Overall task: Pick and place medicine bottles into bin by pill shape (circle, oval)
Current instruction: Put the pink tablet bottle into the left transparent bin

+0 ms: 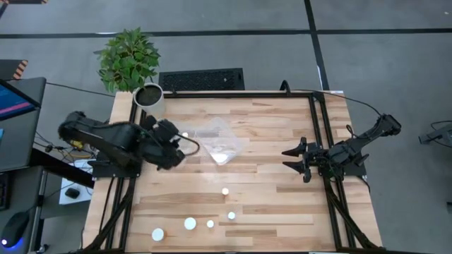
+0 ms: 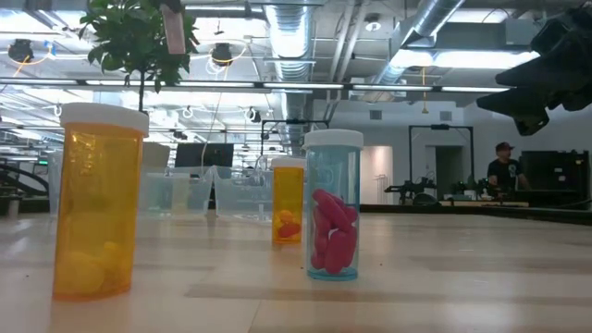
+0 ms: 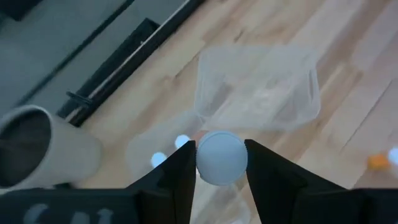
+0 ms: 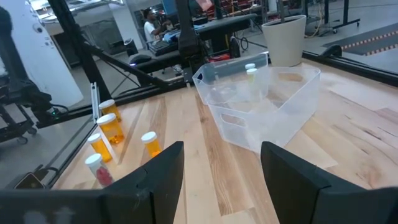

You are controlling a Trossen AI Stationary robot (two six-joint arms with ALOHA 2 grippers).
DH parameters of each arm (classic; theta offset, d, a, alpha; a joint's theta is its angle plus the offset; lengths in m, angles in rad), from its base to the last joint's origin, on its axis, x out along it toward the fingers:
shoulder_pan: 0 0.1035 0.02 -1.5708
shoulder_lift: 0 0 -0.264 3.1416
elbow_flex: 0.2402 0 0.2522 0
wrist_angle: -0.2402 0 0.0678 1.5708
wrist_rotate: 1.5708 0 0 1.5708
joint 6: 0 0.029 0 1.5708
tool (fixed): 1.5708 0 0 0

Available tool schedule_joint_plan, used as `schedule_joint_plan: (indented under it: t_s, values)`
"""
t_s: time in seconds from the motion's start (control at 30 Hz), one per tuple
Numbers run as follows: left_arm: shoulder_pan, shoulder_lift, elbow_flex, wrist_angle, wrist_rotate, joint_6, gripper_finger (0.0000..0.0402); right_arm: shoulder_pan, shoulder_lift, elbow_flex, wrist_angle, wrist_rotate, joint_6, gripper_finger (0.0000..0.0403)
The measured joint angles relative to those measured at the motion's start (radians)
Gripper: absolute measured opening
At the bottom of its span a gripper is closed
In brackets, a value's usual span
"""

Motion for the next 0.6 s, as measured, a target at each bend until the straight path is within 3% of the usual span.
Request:
schedule_joint_plan:
  t_s: [0.23,0.6]
  values:
    - [0.010,-0.236,-0.229,0.245,0.038,-0.013,0.0123,-0.001,0.000,0.000,0.000,0.000,-0.003,0.0226]
    - [0.074,-0.468,-0.548,0.266,0.052,-0.253,0.0121,-0.001,0.000,0.000,0.000,0.001,-0.019,0.0226]
